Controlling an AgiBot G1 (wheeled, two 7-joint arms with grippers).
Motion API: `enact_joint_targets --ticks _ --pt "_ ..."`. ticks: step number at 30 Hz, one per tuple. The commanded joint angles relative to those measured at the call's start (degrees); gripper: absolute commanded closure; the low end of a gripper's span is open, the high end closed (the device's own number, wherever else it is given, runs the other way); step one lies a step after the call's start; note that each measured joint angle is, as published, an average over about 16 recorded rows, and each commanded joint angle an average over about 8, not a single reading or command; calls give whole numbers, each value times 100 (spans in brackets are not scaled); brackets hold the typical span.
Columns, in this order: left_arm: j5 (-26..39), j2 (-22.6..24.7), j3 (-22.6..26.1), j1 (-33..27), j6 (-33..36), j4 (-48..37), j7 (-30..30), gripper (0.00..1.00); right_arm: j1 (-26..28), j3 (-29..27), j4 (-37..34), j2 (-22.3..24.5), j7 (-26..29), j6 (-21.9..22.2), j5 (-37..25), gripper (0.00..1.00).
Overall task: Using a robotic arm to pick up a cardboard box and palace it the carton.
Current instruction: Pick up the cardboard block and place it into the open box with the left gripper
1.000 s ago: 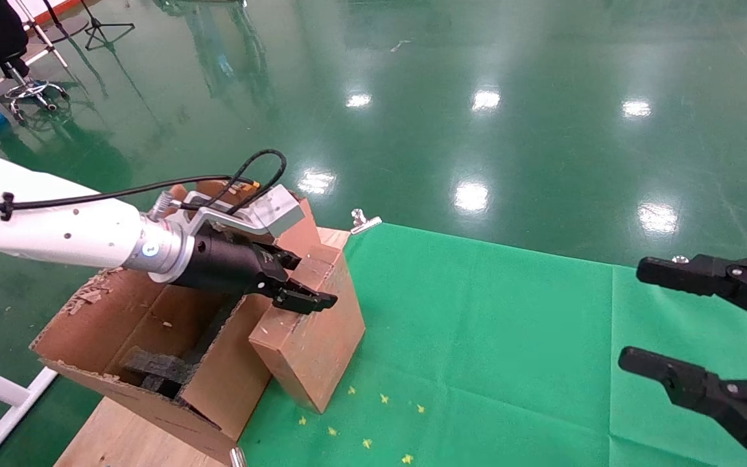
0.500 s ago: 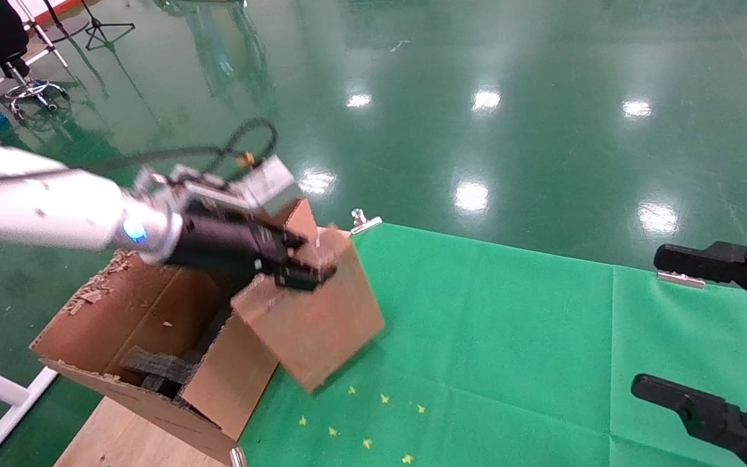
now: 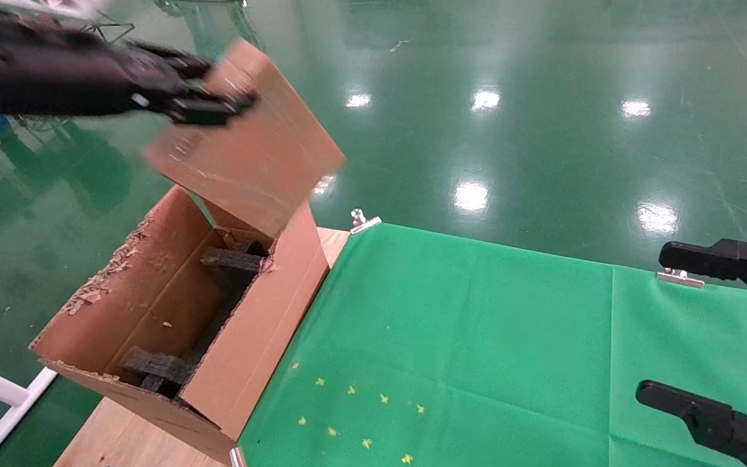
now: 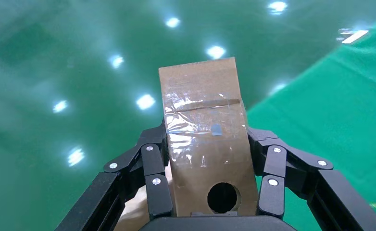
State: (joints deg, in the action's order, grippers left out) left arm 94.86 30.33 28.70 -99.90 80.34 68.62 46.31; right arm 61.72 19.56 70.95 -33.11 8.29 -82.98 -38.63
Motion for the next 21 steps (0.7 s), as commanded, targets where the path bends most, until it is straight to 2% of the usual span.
enact_joint_targets --ticks 1,6,10,15,21 --pt "7 -112 -105 -283 48 -110 -135 100 0 0 0 0 0 0 0 0" --pt "283 -393 -62 -451 194 -623 -488 100 0 0 0 0 0 0 0 0" --pt "420 -583 23 -228 145 -1215 -876 100 0 0 0 0 0 0 0 0" --pt "531 -701 89 214 -281 -1979 -1266 100 0 0 0 0 0 0 0 0" --pt "573 -626 85 634 -975 -2672 -1517 100 0 0 0 0 0 0 0 0"
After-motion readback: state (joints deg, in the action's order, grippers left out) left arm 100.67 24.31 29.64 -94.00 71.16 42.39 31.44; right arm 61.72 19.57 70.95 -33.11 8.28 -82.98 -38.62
